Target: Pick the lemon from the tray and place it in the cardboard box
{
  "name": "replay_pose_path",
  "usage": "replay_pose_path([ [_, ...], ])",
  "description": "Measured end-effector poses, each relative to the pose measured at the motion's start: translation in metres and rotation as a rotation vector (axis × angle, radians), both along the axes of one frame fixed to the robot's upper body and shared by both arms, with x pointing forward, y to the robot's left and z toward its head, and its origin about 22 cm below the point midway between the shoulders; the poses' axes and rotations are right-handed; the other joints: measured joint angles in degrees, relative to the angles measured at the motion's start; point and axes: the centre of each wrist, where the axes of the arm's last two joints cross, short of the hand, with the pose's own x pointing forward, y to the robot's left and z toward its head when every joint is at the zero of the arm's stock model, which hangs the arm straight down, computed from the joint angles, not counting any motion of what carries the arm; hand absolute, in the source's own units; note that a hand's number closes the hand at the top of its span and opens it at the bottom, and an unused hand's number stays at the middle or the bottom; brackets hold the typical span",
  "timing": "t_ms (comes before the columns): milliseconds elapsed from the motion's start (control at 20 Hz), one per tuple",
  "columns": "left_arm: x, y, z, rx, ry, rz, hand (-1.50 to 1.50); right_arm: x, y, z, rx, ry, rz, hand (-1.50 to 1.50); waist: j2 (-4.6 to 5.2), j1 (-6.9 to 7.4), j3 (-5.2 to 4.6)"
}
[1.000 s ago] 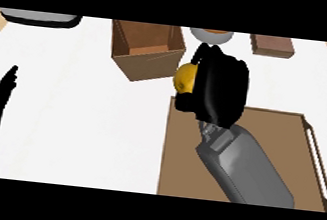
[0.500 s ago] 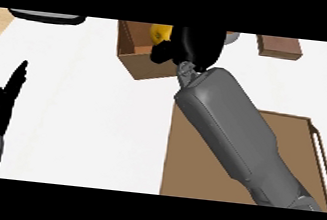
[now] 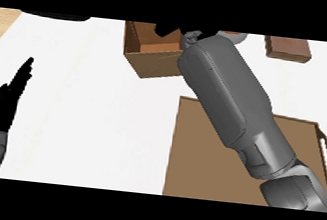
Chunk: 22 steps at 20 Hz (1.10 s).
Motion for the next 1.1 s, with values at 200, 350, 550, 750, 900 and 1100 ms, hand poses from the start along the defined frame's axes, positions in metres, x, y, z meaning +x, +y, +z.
replay_pose_path([
  [200, 0.003, -0.004, 0.002, 0.001, -0.003, -0.014, 0.00, 0.015, -0.006, -0.011, 0.011, 0.011, -0.023, 1.50, 0.41, 0.77, -0.01],
  [350, 0.008, -0.009, 0.006, 0.000, -0.013, -0.023, 0.00, 0.022, -0.009, -0.022, -0.002, 0.037, -0.058, 1.50, 0.68, 1.31, -0.03],
  [550, 0.014, -0.016, 0.010, 0.001, -0.025, -0.037, 0.00, 0.028, -0.016, -0.031, 0.068, 0.081, -0.118, -1.50, 1.10, 2.10, -0.02],
  [750, 0.014, -0.017, 0.011, 0.001, -0.030, -0.050, 0.00, 0.032, -0.024, -0.042, 0.144, 0.126, -0.149, -1.50, 1.51, 2.91, 0.02],
  [900, 0.015, -0.020, 0.013, 0.003, -0.034, -0.054, 0.00, 0.033, -0.029, -0.050, 0.170, 0.112, -0.142, -1.50, 1.59, 3.05, 0.05],
  [1100, 0.014, -0.015, 0.010, 0.006, -0.029, -0.051, 0.00, 0.034, -0.031, -0.053, 0.192, 0.028, -0.124, -1.50, 1.66, 3.02, 0.03],
])
